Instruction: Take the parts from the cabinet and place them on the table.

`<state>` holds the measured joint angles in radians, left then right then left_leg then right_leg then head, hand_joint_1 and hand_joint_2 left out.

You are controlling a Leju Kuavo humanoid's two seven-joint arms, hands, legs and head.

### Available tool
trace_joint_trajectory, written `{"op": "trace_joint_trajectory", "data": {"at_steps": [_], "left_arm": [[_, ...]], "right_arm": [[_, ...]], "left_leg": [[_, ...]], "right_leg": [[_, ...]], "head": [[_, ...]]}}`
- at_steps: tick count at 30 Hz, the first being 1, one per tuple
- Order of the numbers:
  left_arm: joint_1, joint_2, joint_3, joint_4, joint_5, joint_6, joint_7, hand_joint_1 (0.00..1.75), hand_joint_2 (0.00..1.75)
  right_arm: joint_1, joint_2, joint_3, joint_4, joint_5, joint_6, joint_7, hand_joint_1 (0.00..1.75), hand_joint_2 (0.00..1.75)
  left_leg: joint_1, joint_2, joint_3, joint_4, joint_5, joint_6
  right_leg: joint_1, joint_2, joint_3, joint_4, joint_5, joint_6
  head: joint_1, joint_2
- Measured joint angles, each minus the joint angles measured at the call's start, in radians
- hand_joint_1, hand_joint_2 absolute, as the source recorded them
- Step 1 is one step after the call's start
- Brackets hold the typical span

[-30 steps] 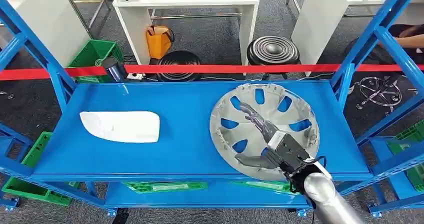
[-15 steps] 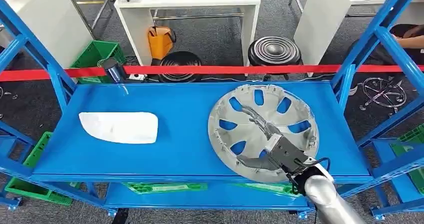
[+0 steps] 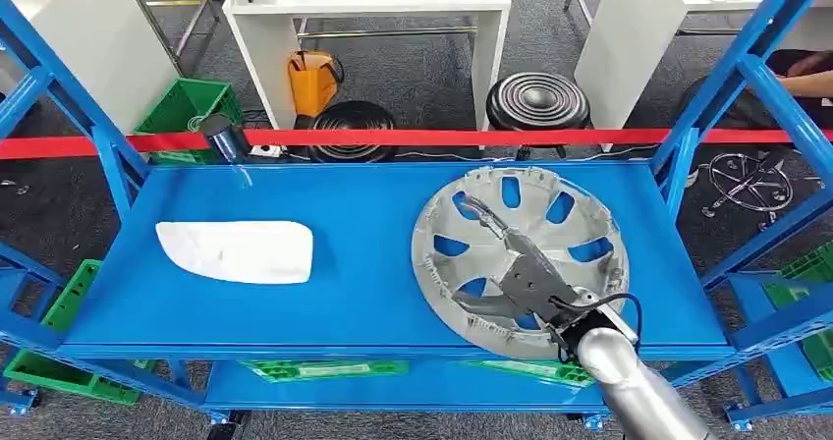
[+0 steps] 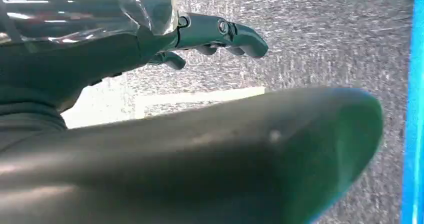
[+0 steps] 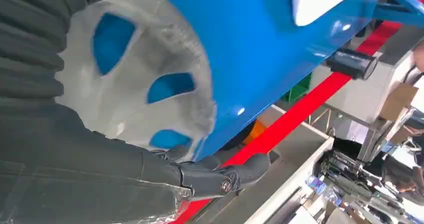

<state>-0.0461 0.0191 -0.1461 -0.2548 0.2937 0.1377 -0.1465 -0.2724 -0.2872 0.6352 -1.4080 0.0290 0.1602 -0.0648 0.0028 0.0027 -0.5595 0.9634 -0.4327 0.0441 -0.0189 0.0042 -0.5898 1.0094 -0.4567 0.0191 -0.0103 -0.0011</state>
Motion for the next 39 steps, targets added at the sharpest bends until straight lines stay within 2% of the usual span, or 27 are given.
{"op": "trace_joint_trajectory", "data": {"at_steps": [1,3,4,5,6,7,9,10,11,17,23,24,25,26,27,28,29,30,32,33,34,35,37,38,39], "left_arm": [[0.0,-0.001,0.0,0.0,0.001,0.0,-0.001,0.0,0.0],[0.0,0.0,0.0,0.001,0.005,0.001,-0.001,0.0,0.0],[0.001,0.0,0.0,0.001,0.006,0.002,-0.001,0.0,0.0],[0.001,0.0,0.0,0.002,0.005,0.002,0.0,0.0,0.0],[0.001,0.0,0.0,0.002,0.005,0.003,0.001,0.0,0.0],[0.001,0.0,0.0,0.002,0.006,0.003,0.003,0.0,0.0],[0.0,0.0,-0.001,0.002,0.008,0.005,0.009,0.0,0.0],[-0.001,0.0,-0.001,0.002,0.01,0.006,0.011,0.0,0.0],[-0.002,0.006,-0.001,0.002,0.011,0.01,0.014,0.0,0.0],[-0.002,0.006,-0.001,0.002,0.011,0.01,0.015,0.0,0.0],[-0.001,0.005,-0.001,0.002,0.019,0.013,0.021,0.0,0.0],[-0.002,0.008,-0.001,0.002,0.026,0.014,0.021,0.0,0.0],[0.001,0.008,-0.001,0.003,0.042,0.0,0.029,0.0,0.0],[0.003,0.005,-0.001,0.003,0.053,-0.012,0.035,0.0,0.0],[0.002,0.005,-0.001,0.003,0.055,-0.013,0.035,0.0,0.0],[0.0,0.008,-0.001,0.003,0.055,-0.011,0.034,0.0,0.0],[-0.001,0.008,-0.001,0.003,0.055,-0.01,0.034,0.0,0.0],[-0.002,0.007,-0.002,0.003,0.055,-0.007,0.033,0.0,0.0],[-0.001,0.01,-0.003,0.003,0.054,-0.002,0.034,0.0,0.0],[-0.002,0.01,-0.005,0.003,0.054,0.0,0.035,0.0,0.0],[-0.003,0.008,-0.008,0.003,0.054,0.002,0.035,0.0,0.0],[-0.005,0.006,-0.011,0.003,0.054,0.004,0.035,0.0,0.0],[-0.005,0.004,-0.015,0.003,0.054,0.005,0.035,0.0,0.0],[-0.005,0.003,-0.016,0.003,0.054,0.006,0.035,0.0,0.0],[-0.004,0.003,-0.017,0.003,0.054,0.006,0.035,0.0,0.0]], "right_arm": [[-0.005,0.001,0.003,0.005,0.003,-0.004,0.0,0.0,1.75],[-0.011,0.002,0.006,0.019,0.008,-0.006,0.005,0.0,1.75],[-0.01,0.002,0.009,0.025,0.015,-0.008,0.01,0.0,1.75],[-0.01,0.002,0.012,0.032,0.018,-0.009,0.012,0.0,1.75],[-0.01,0.001,0.014,0.039,0.023,-0.012,0.015,0.0,1.75],[-0.01,0.001,0.015,0.044,0.029,-0.015,0.02,0.0,1.75],[-0.011,0.001,0.015,0.048,0.045,-0.02,0.029,0.0,1.75],[-0.01,0.001,0.015,0.051,0.053,-0.019,0.031,0.0,1.75],[-0.009,0.003,0.017,0.054,0.06,-0.019,0.034,0.0,1.75],[-0.009,0.003,0.017,0.054,0.06,-0.019,0.034,0.0,1.75],[-0.007,0.003,0.018,0.06,0.071,-0.015,0.039,0.0,1.75],[-0.008,0.004,0.021,0.062,0.075,-0.009,0.04,0.0,1.75],[-0.006,0.004,0.026,0.07,0.073,-0.002,0.04,0.0,1.75],[-0.003,0.003,0.03,0.074,0.07,-0.003,0.04,0.0,1.75],[-0.003,0.003,0.029,0.074,0.07,-0.004,0.04,0.0,1.75],[-0.003,0.004,0.029,0.073,0.07,-0.005,0.04,0.0,1.75],[-0.004,0.004,0.029,0.073,0.069,-0.005,0.04,0.0,1.75],[-0.002,0.003,0.029,0.073,0.069,-0.005,0.041,0.0,1.75],[0.002,0.004,0.03,0.072,0.07,-0.006,0.043,0.0,1.75],[0.002,0.004,0.029,0.068,0.07,-0.007,0.044,0.0,1.75],[0.003,0.002,0.026,0.066,0.07,-0.008,0.044,0.0,1.75],[0.0,0.003,0.026,0.065,0.07,-0.008,0.044,0.0,1.75],[0.002,0.0,0.026,0.065,0.071,-0.009,0.049,0.0,1.75],[0.006,0.0,0.027,0.065,0.071,-0.009,0.051,0.0,1.75],[0.01,0.0,0.027,0.065,0.071,-0.009,0.053,0.0,1.75]], "left_leg": [[-0.002,0.0,0.003,-0.007,0.004,0.007],[-0.003,-0.002,0.002,-0.006,0.004,0.008],[-0.005,-0.002,0.001,-0.006,0.004,0.008],[-0.006,-0.003,-0.001,-0.005,0.004,0.008],[-0.006,-0.004,-0.001,-0.004,0.003,0.007],[-0.005,-0.005,0.0,-0.002,0.002,0.005],[-0.003,-0.008,-0.002,0.015,-0.008,-0.005],[-0.003,-0.008,-0.005,0.024,-0.015,-0.012],[-0.011,-0.009,-0.013,0.039,-0.021,-0.018],[-0.011,-0.008,-0.013,0.04,-0.022,-0.019],[-0.009,-0.008,-0.016,0.041,-0.021,-0.02],[0.0,-0.006,-0.05,0.126,-0.084,-0.042],[0.006,-0.004,-0.159,0.354,-0.177,-0.053],[0.006,-0.004,-0.101,0.241,-0.1,-0.039],[0.002,-0.006,-0.044,0.135,-0.052,-0.027],[-0.004,-0.008,-0.005,0.057,-0.033,-0.011],[-0.006,-0.003,0.001,0.049,-0.044,-0.008],[-0.013,-0.002,-0.002,0.046,-0.04,-0.005],[-0.018,-0.002,-0.004,0.044,-0.037,0.001],[-0.018,-0.001,0.003,0.024,-0.026,0.009],[-0.005,0.005,0.016,0.001,-0.011,0.006],[-0.006,0.004,0.017,-0.009,-0.004,0.016],[-0.008,0.004,0.012,-0.008,-0.002,0.015],[-0.009,0.004,0.01,-0.008,-0.001,0.014],[-0.009,0.004,0.009,-0.007,-0.001,0.013]], "right_leg": [[0.002,0.0,-0.015,0.029,-0.017,-0.002],[0.0,0.0,-0.088,0.186,-0.083,-0.009],[0.0,0.0,-0.123,0.256,-0.107,-0.009],[0.0,0.0,-0.15,0.305,-0.117,-0.003],[-0.001,0.0,-0.148,0.295,-0.107,0.005],[-0.003,0.0,-0.122,0.24,-0.08,0.016],[-0.008,-0.005,-0.017,0.034,-0.001,0.038],[-0.006,-0.008,-0.006,0.008,-0.006,0.025],[-0.005,-0.004,-0.002,0.0,0.001,0.018],[-0.005,-0.003,-0.002,0.001,0.001,0.015],[0.0,-0.002,-0.008,0.014,0.0,-0.001],[-0.012,0.0,-0.002,0.011,0.0,-0.016],[-0.008,-0.001,-0.005,0.013,0.002,-0.019],[-0.001,0.001,-0.002,0.012,0.002,-0.018],[0.001,0.004,0.0,0.011,0.002,-0.018],[-0.003,0.004,0.001,0.01,0.002,-0.018],[0.007,0.004,-0.003,0.01,0.003,-0.016],[0.0,0.003,-0.005,0.01,0.004,-0.015],[-0.002,0.002,-0.003,0.003,0.01,-0.004],[0.004,0.002,0.001,-0.006,0.015,0.003],[0.003,0.0,-0.011,0.012,0.003,-0.001],[0.005,0.0,-0.031,0.054,-0.024,-0.006],[0.002,0.0,-0.103,0.217,-0.093,-0.012],[0.001,0.0,-0.133,0.285,-0.116,-0.01],[0.0,0.0,-0.145,0.313,-0.12,-0.003]], "head": [[0.001,0.0],[0.003,0.0],[0.003,0.0],[0.003,0.0],[0.003,0.0],[0.003,0.0],[0.003,0.0],[0.002,0.0],[0.004,0.0],[0.004,0.0],[0.001,0.0],[-0.003,0.0],[-0.003,0.0],[-0.003,0.0],[-0.003,0.0],[-0.003,0.0],[0.0,0.0],[-0.002,0.0],[-0.002,0.0],[-0.002,0.0],[-0.002,0.0],[0.001,0.0],[0.003,0.0],[0.002,0.0],[0.003,0.0]]}}
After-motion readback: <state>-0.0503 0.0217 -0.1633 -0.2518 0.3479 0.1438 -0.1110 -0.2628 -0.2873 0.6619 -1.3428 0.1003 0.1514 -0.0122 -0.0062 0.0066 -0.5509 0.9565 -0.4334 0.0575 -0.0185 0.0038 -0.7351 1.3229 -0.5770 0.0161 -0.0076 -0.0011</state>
